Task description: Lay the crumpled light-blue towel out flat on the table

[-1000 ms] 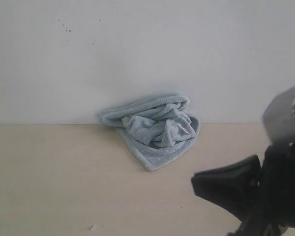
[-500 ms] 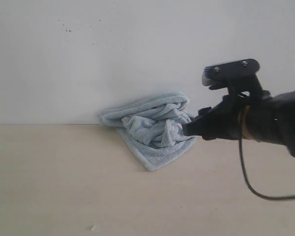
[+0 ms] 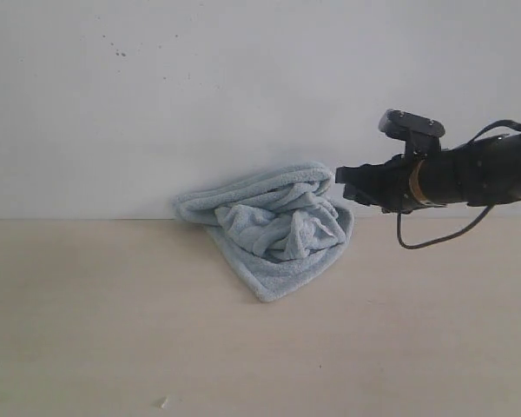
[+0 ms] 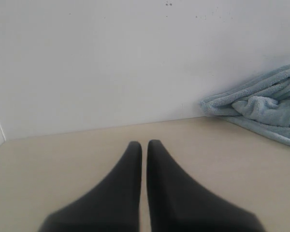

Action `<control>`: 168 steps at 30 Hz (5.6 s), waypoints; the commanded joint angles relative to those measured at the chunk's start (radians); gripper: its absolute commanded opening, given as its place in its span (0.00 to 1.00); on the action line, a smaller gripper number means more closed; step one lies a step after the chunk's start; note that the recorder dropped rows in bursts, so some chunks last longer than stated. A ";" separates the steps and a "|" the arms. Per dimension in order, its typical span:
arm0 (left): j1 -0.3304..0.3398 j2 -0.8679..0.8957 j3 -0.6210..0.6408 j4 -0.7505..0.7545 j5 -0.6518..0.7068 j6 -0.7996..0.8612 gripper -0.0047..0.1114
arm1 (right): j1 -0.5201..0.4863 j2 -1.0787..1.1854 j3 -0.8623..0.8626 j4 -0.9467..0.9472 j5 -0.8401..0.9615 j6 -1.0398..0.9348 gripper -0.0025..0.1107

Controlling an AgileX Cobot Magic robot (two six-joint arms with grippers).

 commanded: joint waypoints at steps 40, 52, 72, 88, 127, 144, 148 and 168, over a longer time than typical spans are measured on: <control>0.002 -0.004 0.004 0.002 -0.010 -0.007 0.08 | -0.084 -0.380 0.513 -0.026 -0.101 -0.180 0.02; 0.002 -0.004 0.004 0.002 -0.010 -0.007 0.08 | -0.085 -1.106 0.598 -0.026 0.115 -0.231 0.02; 0.002 -0.004 0.004 0.002 -0.010 -0.007 0.08 | 0.036 -1.358 0.641 -0.026 0.457 -0.502 0.02; 0.002 -0.004 0.004 0.002 -0.010 -0.007 0.08 | 0.035 -0.997 0.779 0.558 0.611 -1.141 0.02; 0.002 -0.004 0.004 0.002 -0.010 -0.007 0.08 | 0.197 -1.283 0.968 1.713 0.847 -2.399 0.02; 0.002 -0.004 0.004 0.002 -0.010 -0.007 0.08 | 0.197 -1.142 0.861 1.892 0.765 -2.410 0.46; 0.002 -0.004 0.004 0.002 -0.010 -0.007 0.08 | 0.206 -1.095 0.831 1.970 0.910 -2.495 0.46; 0.002 -0.004 0.004 0.002 -0.010 -0.007 0.08 | 0.561 -0.595 0.785 1.479 0.901 -2.228 0.46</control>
